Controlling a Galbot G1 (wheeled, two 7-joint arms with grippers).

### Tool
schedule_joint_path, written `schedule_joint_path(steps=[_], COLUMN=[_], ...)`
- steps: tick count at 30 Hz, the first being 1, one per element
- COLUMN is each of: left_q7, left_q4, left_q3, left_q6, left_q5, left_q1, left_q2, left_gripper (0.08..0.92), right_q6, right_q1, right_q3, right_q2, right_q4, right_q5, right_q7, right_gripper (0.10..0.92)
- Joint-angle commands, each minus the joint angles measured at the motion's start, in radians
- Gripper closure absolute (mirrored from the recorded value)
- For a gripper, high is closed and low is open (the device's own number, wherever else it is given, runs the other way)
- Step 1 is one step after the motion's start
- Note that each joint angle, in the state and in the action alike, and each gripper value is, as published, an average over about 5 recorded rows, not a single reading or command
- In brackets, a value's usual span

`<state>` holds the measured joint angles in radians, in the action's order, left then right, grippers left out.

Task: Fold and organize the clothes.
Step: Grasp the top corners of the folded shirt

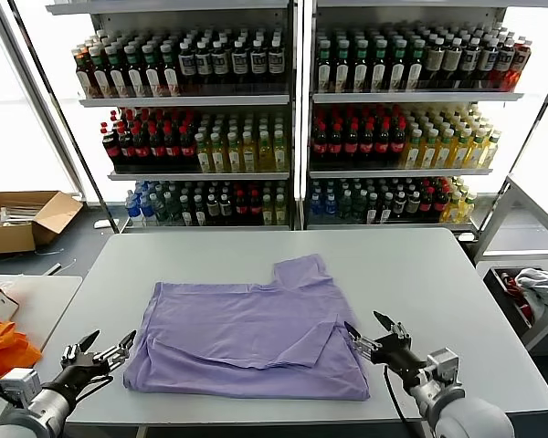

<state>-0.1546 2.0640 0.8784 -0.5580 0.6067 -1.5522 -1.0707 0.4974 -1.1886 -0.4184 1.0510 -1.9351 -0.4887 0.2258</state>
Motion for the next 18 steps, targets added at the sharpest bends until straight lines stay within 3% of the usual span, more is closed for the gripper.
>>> schedule_joint_path(steps=[1,11,18], left_q7=[-0.136,-0.167,-0.17], left_q4=[-0.377,-0.668,-0.784], left_q3=[-0.243,-0.443,-0.514], left_q6=[0.014,0.032,0.044], left_q5=[0.052,0.039,0.012], left_q1=[0.379,0.67,0.766], left_q2=[0.232,0.179,0.147], left_gripper=[0.189,0.177,0.177], right_q6=[0.056,0.03,0.019], right_q1=[0.552,0.809,0.855], right_q3=[0.226,0.366,0.378], right_q2=[0.011,0.165,0.242], right_q4=[0.48,0.815,0.954], right_q5=[-0.011,0.108,0.166], right_q7=[0.233,0.252,0.24], right_gripper=[0.21,0.202,0.203])
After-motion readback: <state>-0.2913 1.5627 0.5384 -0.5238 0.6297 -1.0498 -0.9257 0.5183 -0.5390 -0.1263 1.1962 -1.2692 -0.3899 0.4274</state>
